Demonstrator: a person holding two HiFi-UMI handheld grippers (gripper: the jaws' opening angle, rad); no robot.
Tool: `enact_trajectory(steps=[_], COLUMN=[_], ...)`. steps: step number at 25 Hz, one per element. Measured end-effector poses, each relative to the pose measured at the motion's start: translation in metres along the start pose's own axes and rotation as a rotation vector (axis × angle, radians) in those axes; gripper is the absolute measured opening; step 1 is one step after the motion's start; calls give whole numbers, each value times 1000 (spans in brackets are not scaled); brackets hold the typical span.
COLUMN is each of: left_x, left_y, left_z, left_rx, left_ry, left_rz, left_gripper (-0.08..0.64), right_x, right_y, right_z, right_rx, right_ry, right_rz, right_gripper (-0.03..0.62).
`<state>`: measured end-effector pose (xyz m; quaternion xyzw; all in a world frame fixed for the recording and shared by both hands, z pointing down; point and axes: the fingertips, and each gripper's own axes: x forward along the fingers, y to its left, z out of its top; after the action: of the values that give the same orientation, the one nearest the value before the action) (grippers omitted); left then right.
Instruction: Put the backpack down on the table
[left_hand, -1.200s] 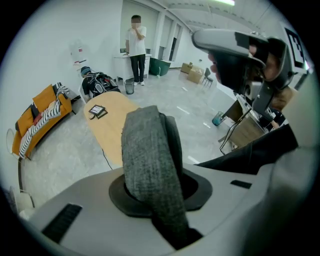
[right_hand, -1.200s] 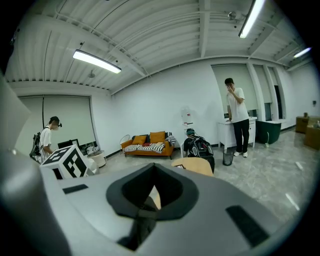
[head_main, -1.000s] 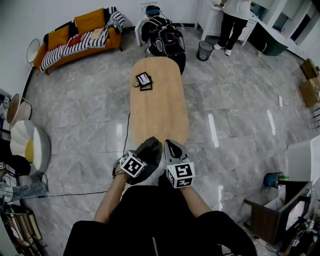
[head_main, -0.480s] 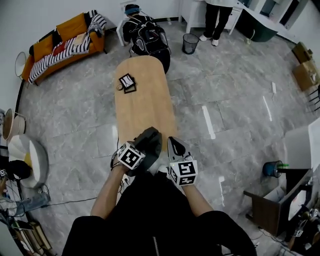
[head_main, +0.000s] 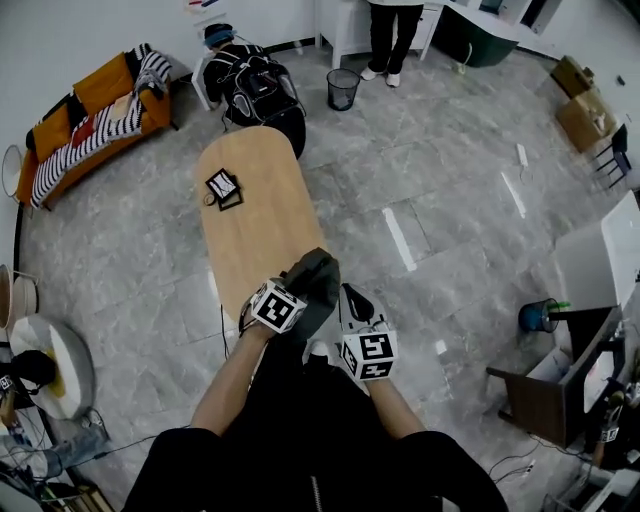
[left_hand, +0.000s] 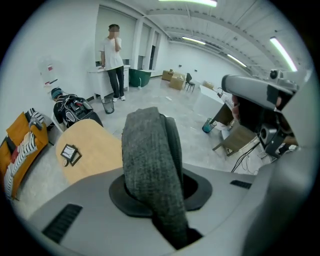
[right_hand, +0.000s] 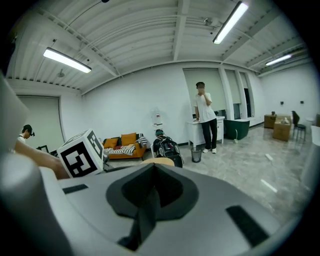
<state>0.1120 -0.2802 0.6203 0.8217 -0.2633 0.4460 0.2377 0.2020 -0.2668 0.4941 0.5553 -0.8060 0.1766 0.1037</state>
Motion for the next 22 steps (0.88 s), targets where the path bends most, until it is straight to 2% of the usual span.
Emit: enact_trajectory(steps=[5, 11, 16, 22], left_x=[33, 63, 71, 74], left_y=[9, 39, 82, 139], left_z=[31, 55, 75, 70], left_rx=[27, 31, -49, -153], left_ry=[-32, -47, -83, -121], left_rz=[-51, -95, -136, -180], left_gripper=[83, 83, 83, 83], right_x=[9, 32, 58, 106], right_y=[-24, -41, -40, -16], right_z=[1, 6, 11, 6], right_rx=[16, 18, 21, -19], right_ry=[14, 56, 93, 150], right_rz=[-90, -164, -182, -133], right_gripper=[11, 11, 11, 11])
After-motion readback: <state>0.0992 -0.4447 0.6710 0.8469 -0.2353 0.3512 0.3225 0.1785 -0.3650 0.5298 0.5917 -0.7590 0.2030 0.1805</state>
